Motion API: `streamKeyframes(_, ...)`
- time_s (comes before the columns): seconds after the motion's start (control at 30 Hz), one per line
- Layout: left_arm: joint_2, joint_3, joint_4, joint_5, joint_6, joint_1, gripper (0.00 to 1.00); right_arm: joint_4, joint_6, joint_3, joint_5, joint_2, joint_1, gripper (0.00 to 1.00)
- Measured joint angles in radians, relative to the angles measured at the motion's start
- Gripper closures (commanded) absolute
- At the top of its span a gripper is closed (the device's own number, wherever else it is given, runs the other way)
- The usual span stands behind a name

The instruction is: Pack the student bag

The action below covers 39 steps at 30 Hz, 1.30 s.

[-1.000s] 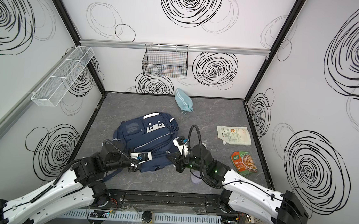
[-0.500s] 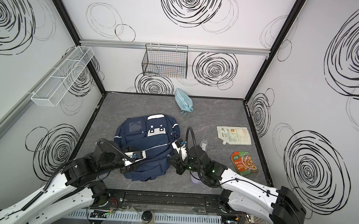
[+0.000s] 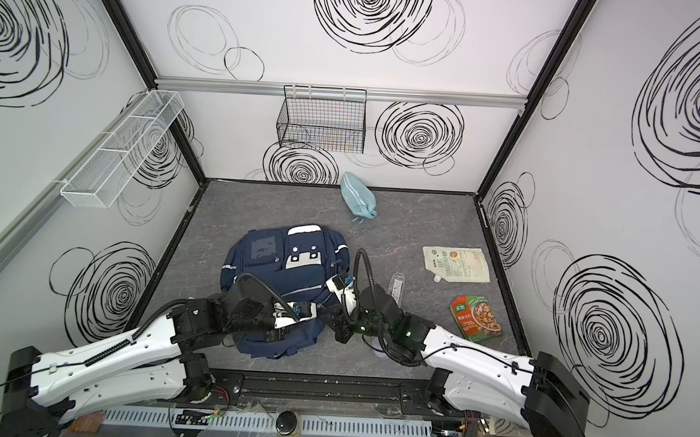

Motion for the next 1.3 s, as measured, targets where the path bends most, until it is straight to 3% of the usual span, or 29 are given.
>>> streamKeyframes(0.07, -0.002, -0.003, 0.006, -0.005, 0.001, 0.002, 1.0, -0.002, -0.003, 0.0, 0.005, -0.002, 0.0, 1.0)
streamKeyframes(0.27, -0.08, -0.033, 0.023, -0.008, 0.012, 0.017, 1.0, -0.02, -0.018, 0.0, 0.018, -0.029, -0.018, 1.0)
streamKeyframes(0.53, -0.276, -0.056, -0.045, -0.023, 0.041, 0.045, 1.0, 0.005, -0.057, -0.081, -0.08, -0.051, -0.238, 1.0)
streamKeyframes(1.1, -0.341, -0.056, -0.196, -0.044, 0.069, 0.056, 1.0, 0.062, -0.116, -0.01, -0.163, 0.299, -0.416, 1.0)
streamKeyframes(1.13, -0.34, -0.056, -0.195, -0.044, 0.069, 0.056, 0.99, 0.06, -0.117, -0.005, -0.165, 0.299, -0.418, 0.89)
streamKeyframes(1.17, -0.337, -0.056, -0.191, -0.041, 0.068, 0.057, 0.76, 0.058, -0.119, 0.001, -0.166, 0.299, -0.422, 0.68)
streamKeyframes(1.2, -0.332, -0.056, -0.183, -0.04, 0.066, 0.057, 0.41, 0.053, -0.115, 0.008, -0.159, 0.299, -0.425, 0.52)
streamKeyframes(1.23, -0.325, -0.056, -0.172, -0.041, 0.063, 0.057, 0.28, 0.047, -0.114, 0.014, -0.146, 0.297, -0.432, 0.45)
streamKeyframes(1.3, -0.311, -0.056, -0.124, -0.05, 0.045, 0.057, 0.18, 0.025, -0.099, 0.029, -0.092, 0.287, -0.457, 0.37)
